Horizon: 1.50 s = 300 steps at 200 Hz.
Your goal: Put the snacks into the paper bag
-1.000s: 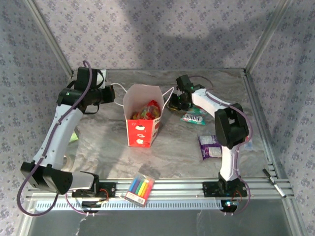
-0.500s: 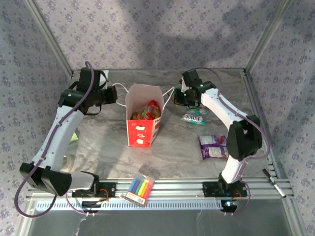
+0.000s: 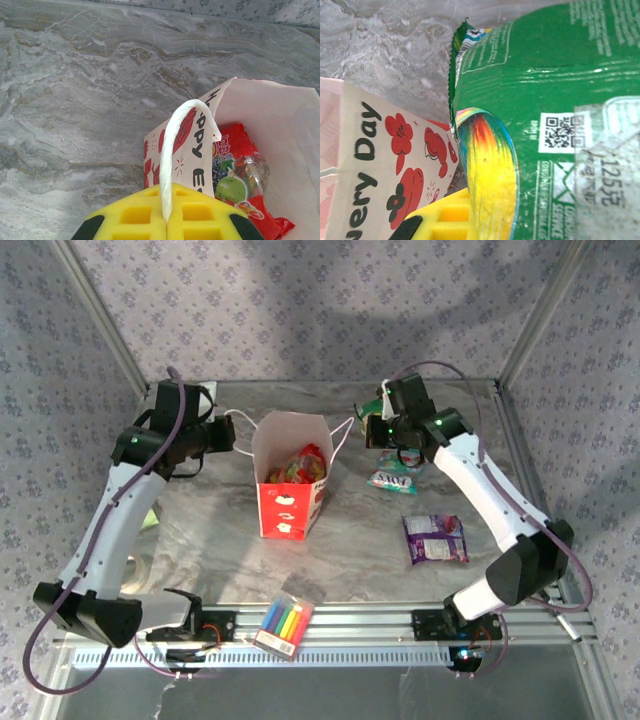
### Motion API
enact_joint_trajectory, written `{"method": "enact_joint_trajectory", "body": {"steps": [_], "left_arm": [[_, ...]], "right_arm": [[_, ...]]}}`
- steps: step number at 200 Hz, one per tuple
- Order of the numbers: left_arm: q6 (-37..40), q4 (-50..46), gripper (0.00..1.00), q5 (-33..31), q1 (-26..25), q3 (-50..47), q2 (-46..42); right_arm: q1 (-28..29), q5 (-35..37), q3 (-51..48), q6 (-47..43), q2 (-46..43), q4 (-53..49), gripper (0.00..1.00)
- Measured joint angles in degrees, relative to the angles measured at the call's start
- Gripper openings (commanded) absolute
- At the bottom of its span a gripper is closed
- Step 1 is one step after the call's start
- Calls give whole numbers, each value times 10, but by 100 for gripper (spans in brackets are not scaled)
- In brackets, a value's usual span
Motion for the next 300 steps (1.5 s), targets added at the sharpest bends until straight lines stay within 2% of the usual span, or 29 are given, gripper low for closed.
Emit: {"method": "enact_joint_trajectory", "body": {"steps": [36,88,169,221,300], "left_arm": [[0,-3,5,-13,0,-2,-9],[0,-5,5,-17,0,-17,-21],[2,-4,5,-26,0,-33,-36],[5,-6,5,-28,1,-35,-41],[7,-7,5,-28,2,-36,-51]], "right_arm": [[6,29,33,-19,-25,-19,0],[16,51,134,-61,-26,-54,0],[87,35,257,-100,7,-80,0],[152,13,280,-134,34,-92,0],[203,6,309,-187,52,-117,0]]}}
